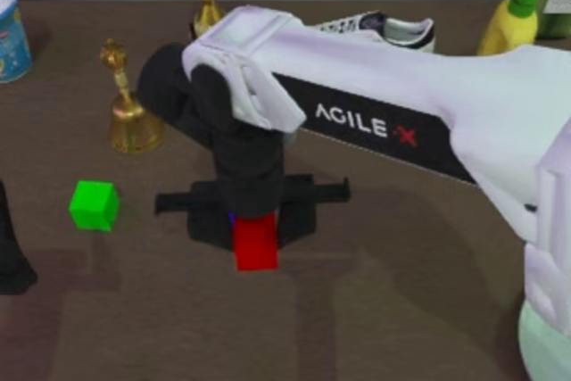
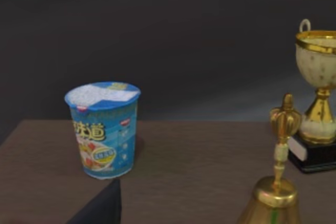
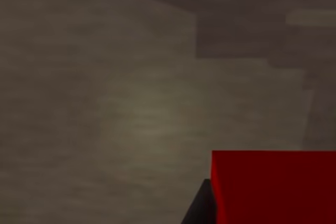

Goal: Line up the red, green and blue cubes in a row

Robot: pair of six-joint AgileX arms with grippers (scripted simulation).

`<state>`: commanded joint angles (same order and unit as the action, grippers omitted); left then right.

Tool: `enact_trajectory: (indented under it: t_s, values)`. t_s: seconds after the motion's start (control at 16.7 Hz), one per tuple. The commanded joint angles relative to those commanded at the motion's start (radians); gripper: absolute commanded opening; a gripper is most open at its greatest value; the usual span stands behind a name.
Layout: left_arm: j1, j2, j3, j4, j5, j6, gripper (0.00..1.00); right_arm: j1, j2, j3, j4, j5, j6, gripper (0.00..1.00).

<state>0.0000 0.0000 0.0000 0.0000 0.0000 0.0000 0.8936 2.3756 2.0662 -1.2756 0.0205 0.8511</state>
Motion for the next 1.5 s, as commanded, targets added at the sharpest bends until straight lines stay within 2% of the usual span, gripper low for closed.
enact_trajectory:
  t_s: [0.24,0.6,1.02,1.32,1.5]
  values:
    - [0.000,0.000,0.000,0.000,0.000,0.000,1.00,0.071,-0.005,0.029,-0.008,0.008,0.120,0.00]
    - [0.000,0.000,0.000,0.000,0.000,0.000,1.00,0.069,-0.005,0.025,-0.003,0.006,0.124,0.00]
    - [0.000,0.000,0.000,0.000,0.000,0.000,1.00,0.075,0.041,-0.143,0.215,0.008,0.127,0.00]
    - [0.000,0.000,0.000,0.000,0.000,0.000,1.00,0.076,0.046,-0.159,0.233,0.009,0.127,0.00]
    - [0.000,0.000,0.000,0.000,0.000,0.000,1.00,0.076,0.046,-0.159,0.233,0.009,0.127,0.23]
